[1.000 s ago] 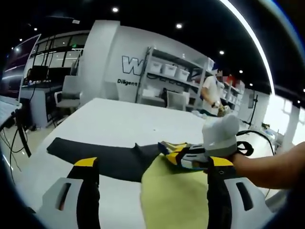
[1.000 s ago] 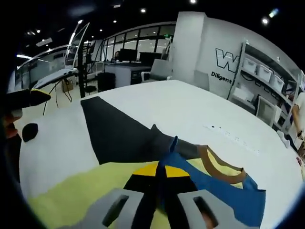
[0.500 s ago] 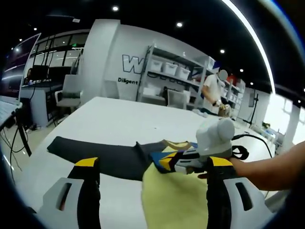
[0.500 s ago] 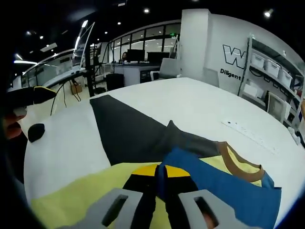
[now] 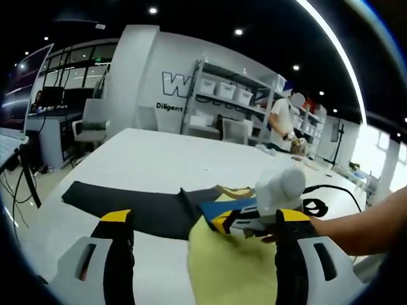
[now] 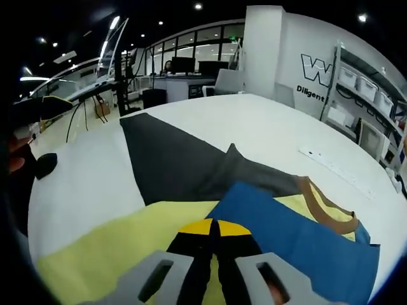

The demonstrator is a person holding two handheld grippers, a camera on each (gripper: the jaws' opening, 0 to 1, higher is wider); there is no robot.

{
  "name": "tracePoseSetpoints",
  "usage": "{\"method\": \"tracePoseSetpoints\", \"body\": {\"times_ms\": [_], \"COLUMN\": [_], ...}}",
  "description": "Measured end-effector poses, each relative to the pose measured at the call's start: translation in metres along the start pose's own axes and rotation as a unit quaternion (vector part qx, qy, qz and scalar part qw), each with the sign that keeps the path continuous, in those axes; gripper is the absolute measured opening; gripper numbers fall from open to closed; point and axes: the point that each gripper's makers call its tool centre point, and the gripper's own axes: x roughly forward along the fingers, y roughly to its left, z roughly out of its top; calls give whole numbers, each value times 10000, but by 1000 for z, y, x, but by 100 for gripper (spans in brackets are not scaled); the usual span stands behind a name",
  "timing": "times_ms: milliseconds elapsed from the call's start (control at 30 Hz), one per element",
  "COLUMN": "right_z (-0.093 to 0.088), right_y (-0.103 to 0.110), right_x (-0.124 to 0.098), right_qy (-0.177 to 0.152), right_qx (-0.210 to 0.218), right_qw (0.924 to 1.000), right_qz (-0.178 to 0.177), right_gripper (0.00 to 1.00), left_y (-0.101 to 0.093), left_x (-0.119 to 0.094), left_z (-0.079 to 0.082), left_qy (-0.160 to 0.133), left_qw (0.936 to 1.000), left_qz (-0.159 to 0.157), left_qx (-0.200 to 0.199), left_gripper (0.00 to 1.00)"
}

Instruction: Fold the garment on the visible template until the final outline fits inside the template.

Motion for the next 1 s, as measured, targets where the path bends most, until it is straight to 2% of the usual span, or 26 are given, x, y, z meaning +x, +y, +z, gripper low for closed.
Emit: {"method": "tracePoseSetpoints", "body": {"times_ms": [200,433,567,633,800,900,1000], "right_z": [2,13,13,12,6,1,-3], "right_y": [0,-13,-23,-34,-48,-55,-56], "right_x": [-1,-22,-33,-49,-75,-88,-101], "right_qy": [-6,-207,-266,-330,-460,-466,-472], "right_qx": [-24,4,36,64,160,245,218], "right_qw": [10000,9997,9993,9988,9974,9967,9963], "right_qz": [-3,-135,-249,-358,-527,-624,-689], "right_gripper": [0,0,0,1,9,21,23], "left_y": [-1,-4,-5,-5,-8,-10,-11], "left_x": [0,1,1,1,2,3,3], "left_z": [0,-2,-3,-3,-4,-5,-5], "left_qy": [-11,31,45,55,86,104,108], "left_qw": [10000,10000,9999,9999,9998,9998,9997], "left_qz": [-18,-46,-61,-66,-102,-121,-138], "left_qx": [-2,42,66,84,122,142,151], "left_gripper": [87,87,87,87,87,87,87]}}
